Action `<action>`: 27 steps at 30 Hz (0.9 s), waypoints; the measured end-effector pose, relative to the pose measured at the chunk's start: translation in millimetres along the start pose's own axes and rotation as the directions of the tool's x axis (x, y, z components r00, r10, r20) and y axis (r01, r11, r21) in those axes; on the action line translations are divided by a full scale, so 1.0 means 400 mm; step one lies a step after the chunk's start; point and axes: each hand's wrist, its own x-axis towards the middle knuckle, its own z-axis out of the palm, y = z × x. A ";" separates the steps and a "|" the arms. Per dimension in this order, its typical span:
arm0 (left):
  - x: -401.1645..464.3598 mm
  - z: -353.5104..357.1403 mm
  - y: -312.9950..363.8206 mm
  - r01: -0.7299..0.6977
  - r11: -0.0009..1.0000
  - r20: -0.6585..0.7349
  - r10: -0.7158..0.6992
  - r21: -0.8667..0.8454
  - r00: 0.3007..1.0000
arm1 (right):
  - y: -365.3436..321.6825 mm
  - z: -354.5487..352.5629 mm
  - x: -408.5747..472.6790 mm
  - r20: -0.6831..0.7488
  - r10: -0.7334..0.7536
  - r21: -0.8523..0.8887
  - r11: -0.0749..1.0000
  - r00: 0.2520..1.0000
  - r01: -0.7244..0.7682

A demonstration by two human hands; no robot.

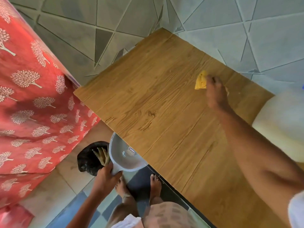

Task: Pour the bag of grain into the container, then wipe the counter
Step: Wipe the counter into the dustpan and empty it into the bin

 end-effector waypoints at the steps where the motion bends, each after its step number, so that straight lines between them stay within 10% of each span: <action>1: 0.000 0.004 0.001 -0.005 1.000 0.004 0.005 0.007 1.000 | 0.043 0.013 0.030 0.019 0.045 -0.051 0.998 0.999 -0.044; 7: -0.022 0.006 0.048 -0.028 0.999 0.006 0.028 0.017 1.000 | -0.118 0.116 -0.148 0.113 -0.184 -0.072 0.979 0.976 0.193; 12: -0.042 0.000 0.082 -0.013 1.000 0.003 0.013 -0.026 1.000 | -0.370 0.165 -0.509 0.162 -0.568 0.205 0.819 0.807 0.536; 19: -0.059 0.002 0.085 -0.032 0.999 -0.006 0.032 -0.009 0.999 | -0.386 0.032 -0.476 0.291 -0.499 0.639 0.736 0.816 0.222; 27: -0.072 0.023 0.072 -0.002 1.000 -0.035 0.001 -0.008 0.999 | -0.078 -0.039 -0.149 0.023 -0.209 0.032 0.978 0.978 0.208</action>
